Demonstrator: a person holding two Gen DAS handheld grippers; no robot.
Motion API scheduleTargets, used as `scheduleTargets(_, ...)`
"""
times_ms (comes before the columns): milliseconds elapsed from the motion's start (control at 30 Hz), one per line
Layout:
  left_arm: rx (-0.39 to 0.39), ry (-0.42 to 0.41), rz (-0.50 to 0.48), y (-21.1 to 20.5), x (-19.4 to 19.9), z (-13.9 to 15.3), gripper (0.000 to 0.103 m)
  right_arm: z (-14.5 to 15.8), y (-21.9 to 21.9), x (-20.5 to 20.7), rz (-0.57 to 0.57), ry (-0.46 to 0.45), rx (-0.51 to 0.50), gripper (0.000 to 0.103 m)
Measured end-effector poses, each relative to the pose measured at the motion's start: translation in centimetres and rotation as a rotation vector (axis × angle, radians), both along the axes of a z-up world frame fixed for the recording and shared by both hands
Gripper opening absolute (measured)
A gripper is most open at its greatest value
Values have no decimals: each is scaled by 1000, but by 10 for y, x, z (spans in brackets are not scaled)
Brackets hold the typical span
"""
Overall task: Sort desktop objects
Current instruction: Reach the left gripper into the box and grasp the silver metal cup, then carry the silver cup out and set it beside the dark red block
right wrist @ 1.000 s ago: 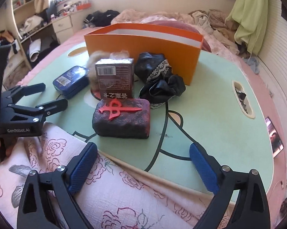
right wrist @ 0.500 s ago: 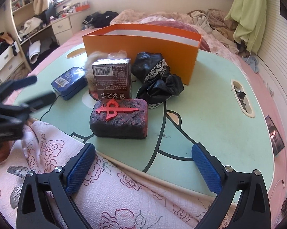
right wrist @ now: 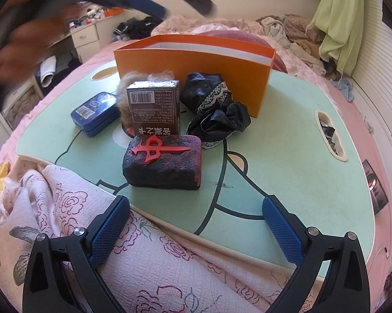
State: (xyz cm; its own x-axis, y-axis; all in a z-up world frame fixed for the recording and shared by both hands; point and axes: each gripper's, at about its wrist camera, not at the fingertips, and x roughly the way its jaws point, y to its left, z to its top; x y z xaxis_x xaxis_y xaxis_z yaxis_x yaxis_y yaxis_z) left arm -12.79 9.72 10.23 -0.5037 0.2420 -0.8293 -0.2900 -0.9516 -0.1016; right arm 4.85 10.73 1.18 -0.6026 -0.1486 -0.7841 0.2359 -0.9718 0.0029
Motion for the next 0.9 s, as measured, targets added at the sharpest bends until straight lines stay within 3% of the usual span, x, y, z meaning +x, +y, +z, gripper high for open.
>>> scheduleTargets(133, 23, -153, 34, 20, -46, -31, 46, 2, 1, -1, 2, 9, 0, 102)
scheduleTargets(333, 86, -277, 50, 48, -76, -55, 46, 1, 0, 1, 3, 17, -1, 102)
scheduleTargets(433, 71, -332, 99, 54, -84, -70, 46, 0, 0, 1, 4, 19, -2, 102)
scheduleTargets(533, 138, -367, 132, 48, -87, -81, 43, 0, 0, 1, 4, 20, -2, 102)
scheduleTargets(700, 118, -336, 150, 38, -82, -81, 20, 0, 0, -1, 4, 20, -4, 102)
scheduleTargets(733, 122, -343, 154, 34, -82, -81, 2, 0, -1, -1, 4, 19, -3, 102)
scheduleTargets(900, 116, -293, 119, 23, -69, -73, 2, 0, -1, -3, 4, 18, -6, 102)
